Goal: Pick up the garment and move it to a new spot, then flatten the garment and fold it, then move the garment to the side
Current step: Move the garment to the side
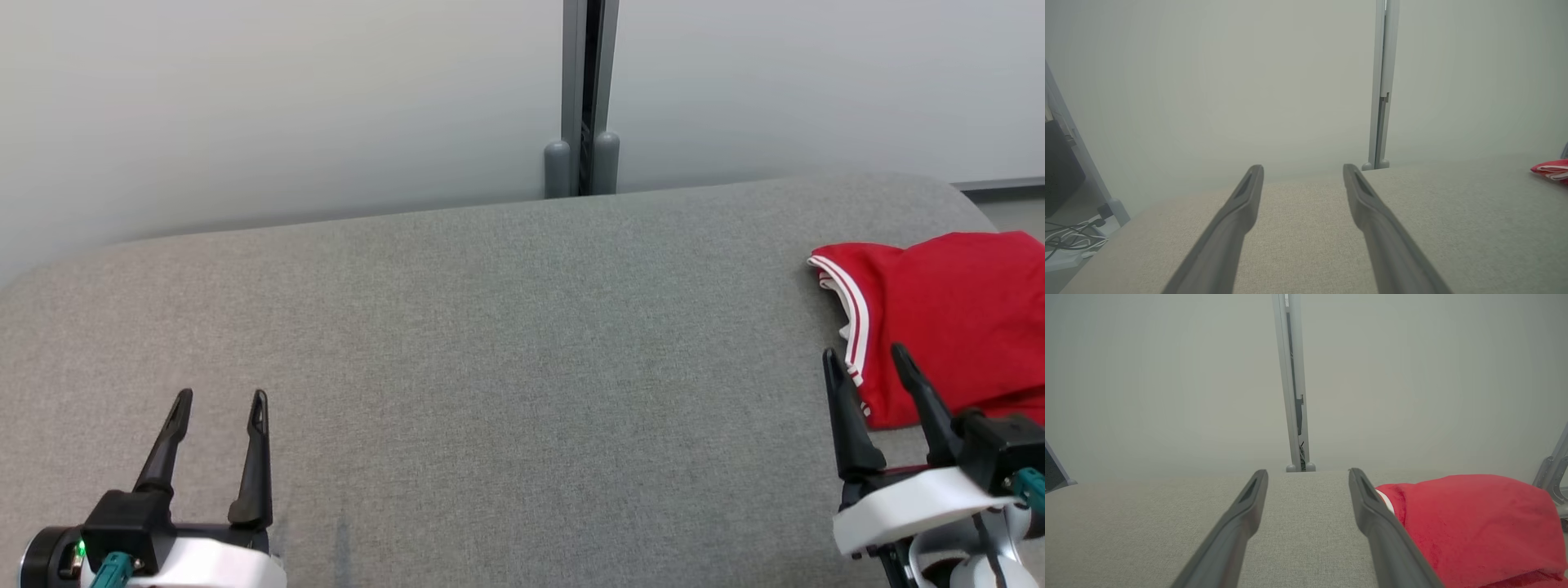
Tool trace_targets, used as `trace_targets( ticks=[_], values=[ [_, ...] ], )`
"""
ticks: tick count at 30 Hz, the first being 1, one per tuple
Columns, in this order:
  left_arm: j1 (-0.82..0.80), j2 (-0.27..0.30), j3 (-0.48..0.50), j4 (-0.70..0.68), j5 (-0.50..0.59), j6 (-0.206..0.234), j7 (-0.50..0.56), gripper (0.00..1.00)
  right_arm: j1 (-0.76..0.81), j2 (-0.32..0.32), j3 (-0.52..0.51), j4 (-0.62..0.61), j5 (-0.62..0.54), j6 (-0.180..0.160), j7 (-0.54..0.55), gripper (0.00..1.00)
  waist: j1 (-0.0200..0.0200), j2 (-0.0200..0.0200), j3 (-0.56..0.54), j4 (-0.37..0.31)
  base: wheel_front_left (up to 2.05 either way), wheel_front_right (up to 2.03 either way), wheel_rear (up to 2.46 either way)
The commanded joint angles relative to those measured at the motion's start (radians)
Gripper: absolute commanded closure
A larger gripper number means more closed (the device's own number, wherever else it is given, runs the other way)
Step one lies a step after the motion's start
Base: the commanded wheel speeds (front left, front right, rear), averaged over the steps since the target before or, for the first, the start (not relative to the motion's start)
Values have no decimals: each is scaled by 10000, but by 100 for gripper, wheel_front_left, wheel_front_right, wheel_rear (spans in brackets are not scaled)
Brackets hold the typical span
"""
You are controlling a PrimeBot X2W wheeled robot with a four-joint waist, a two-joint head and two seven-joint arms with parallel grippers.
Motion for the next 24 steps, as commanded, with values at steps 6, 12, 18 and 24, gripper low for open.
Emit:
trace_targets(
  ticks=[6,12,18,24],
  values=[
    [487,130,-109,-142,-15,46,168,0,720,104,-299,-205,-299,-2,270,0,0,-1,-371,178,0,0,0],
    [727,85,-115,-244,-113,209,260,0,1136,173,-517,-480,-455,-2,511,0,0,-1,-557,275,0,0,0],
    [770,132,-53,-347,-224,279,297,0,1208,195,-531,-588,-482,-2,599,0,0,-1,-559,287,0,0,0],
    [793,163,-72,-411,-261,355,328,0,1229,221,-519,-609,-487,-2,647,0,0,-1,-535,298,0,0,0]
  ],
)
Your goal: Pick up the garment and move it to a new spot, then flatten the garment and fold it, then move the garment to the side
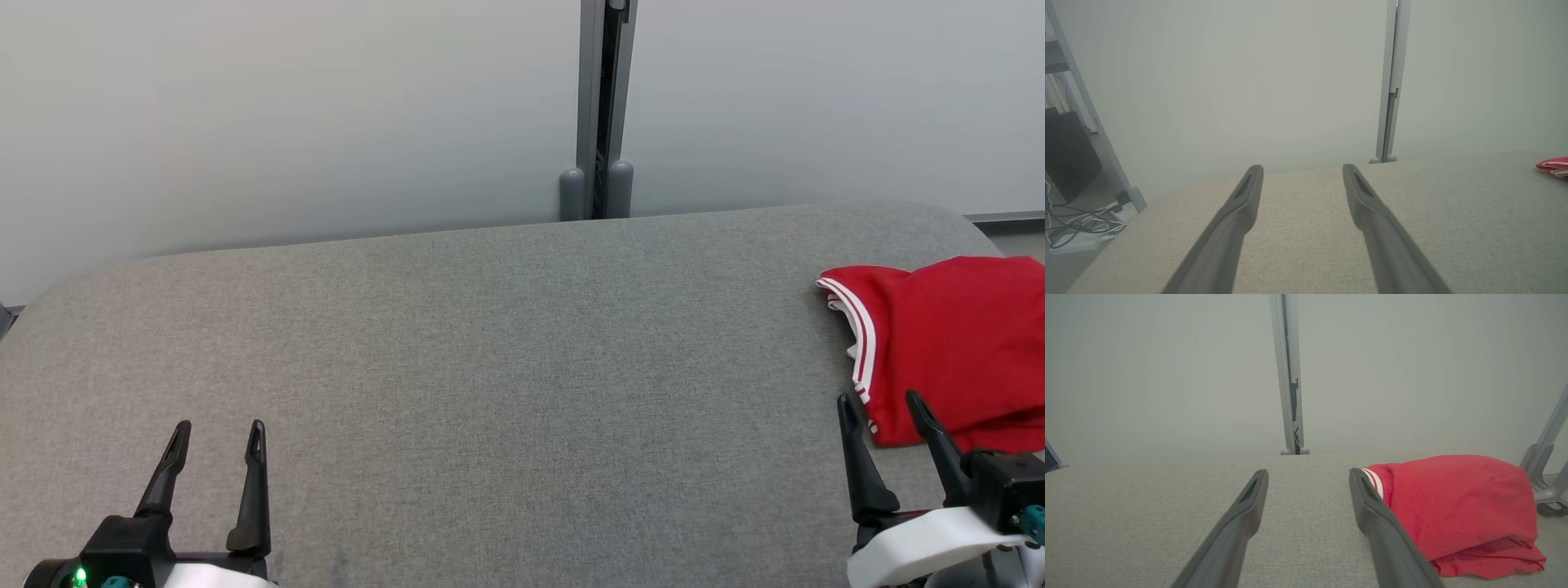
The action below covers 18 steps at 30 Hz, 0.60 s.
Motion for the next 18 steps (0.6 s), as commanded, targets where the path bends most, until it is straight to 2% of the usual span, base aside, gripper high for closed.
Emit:
trace_targets(
  ticks=[1,18],
  values=[
    [18,39,17,-37,-80,42,10,0,67,0,-8,-58,-38,-2,46,0,0,-1,2,3,0,0,0],
    [-6,51,-52,-103,-146,223,-22,0,2,30,67,-65,26,-2,132,0,0,-1,39,47,0,0,0]
  ],
)
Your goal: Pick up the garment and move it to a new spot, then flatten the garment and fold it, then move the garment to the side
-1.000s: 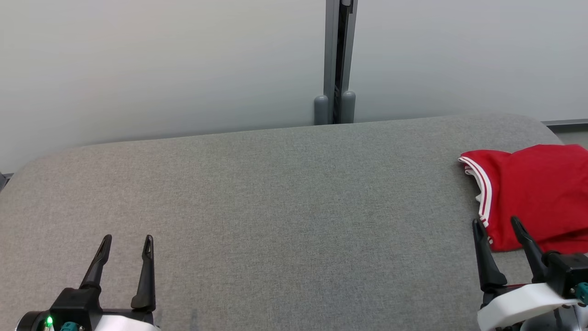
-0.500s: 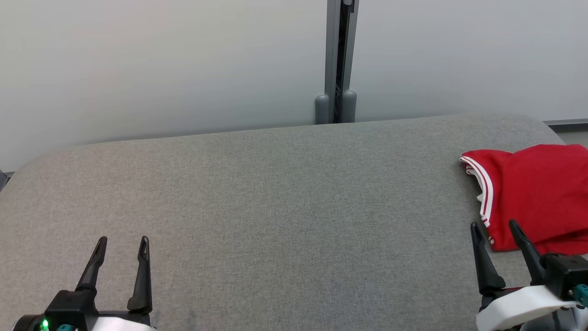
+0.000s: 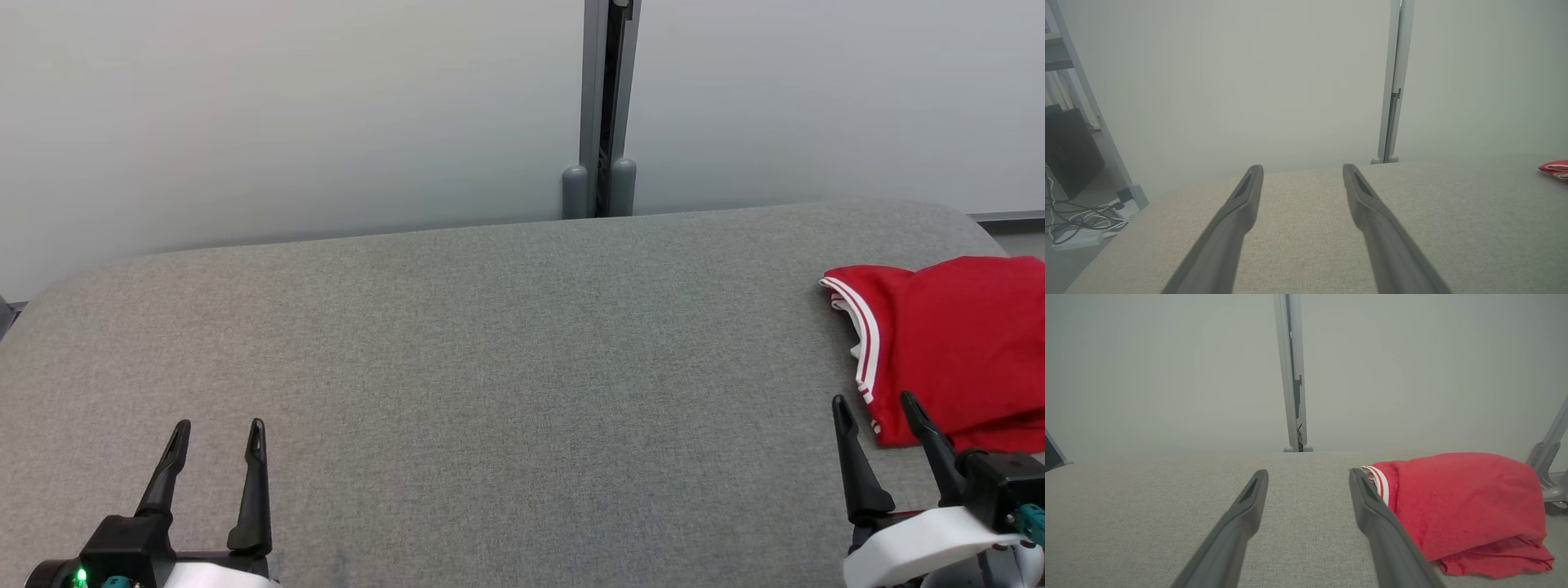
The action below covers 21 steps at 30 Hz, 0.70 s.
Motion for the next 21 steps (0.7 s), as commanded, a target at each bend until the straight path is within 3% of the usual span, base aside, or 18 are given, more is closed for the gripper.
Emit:
trace_targets(
  ticks=[1,9,10,15,21],
  values=[
    [-6,42,18,-20,-66,63,-50,0,-9,-9,7,-29,28,-2,20,0,0,0,-1,2,0,0,0],
    [-94,-23,56,-13,-232,111,-104,0,-37,-20,25,-69,97,-2,64,0,0,0,36,14,0,0,0],
    [-8,-43,28,-2,-220,64,-91,100,-3,0,19,-38,95,0,15,100,0,0,38,15,0,0,0],
    [111,-169,-58,133,-497,14,-86,100,75,38,7,185,403,0,32,100,0,0,48,21,0,0,0],
    [75,-281,-49,157,-1636,-196,-45,100,59,-36,-164,266,1718,0,270,100,0,0,63,34,0,0,0]
  ],
)
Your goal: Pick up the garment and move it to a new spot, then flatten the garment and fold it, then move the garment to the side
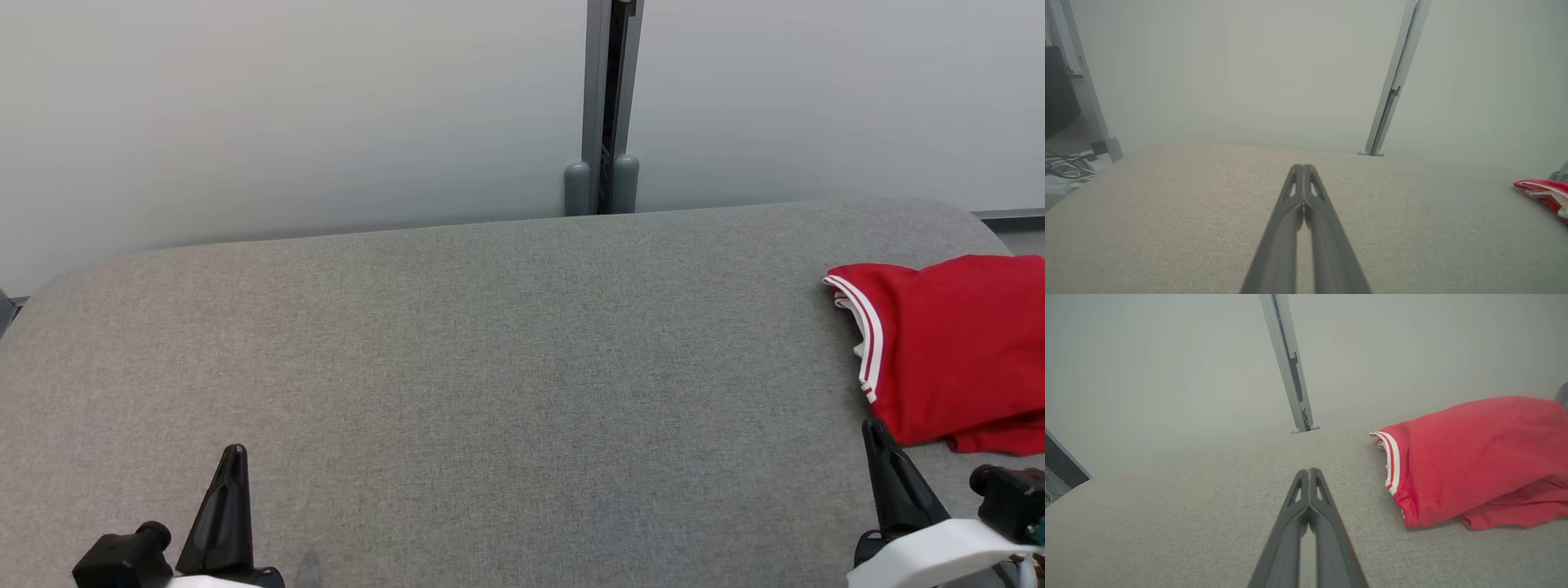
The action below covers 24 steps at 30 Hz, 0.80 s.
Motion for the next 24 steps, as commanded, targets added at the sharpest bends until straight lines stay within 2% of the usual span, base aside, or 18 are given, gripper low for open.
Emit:
trace_targets(
  ticks=[1,24],
  values=[
    [-179,36,60,-133,-483,-101,6,100,-161,-130,-107,-118,550,0,106,100,0,-1,4,4,0,0,0],
    [-371,-358,50,108,-4043,-857,126,100,-258,-268,-680,181,4556,0,864,100,0,-1,61,55,0,0,0]
  ],
)
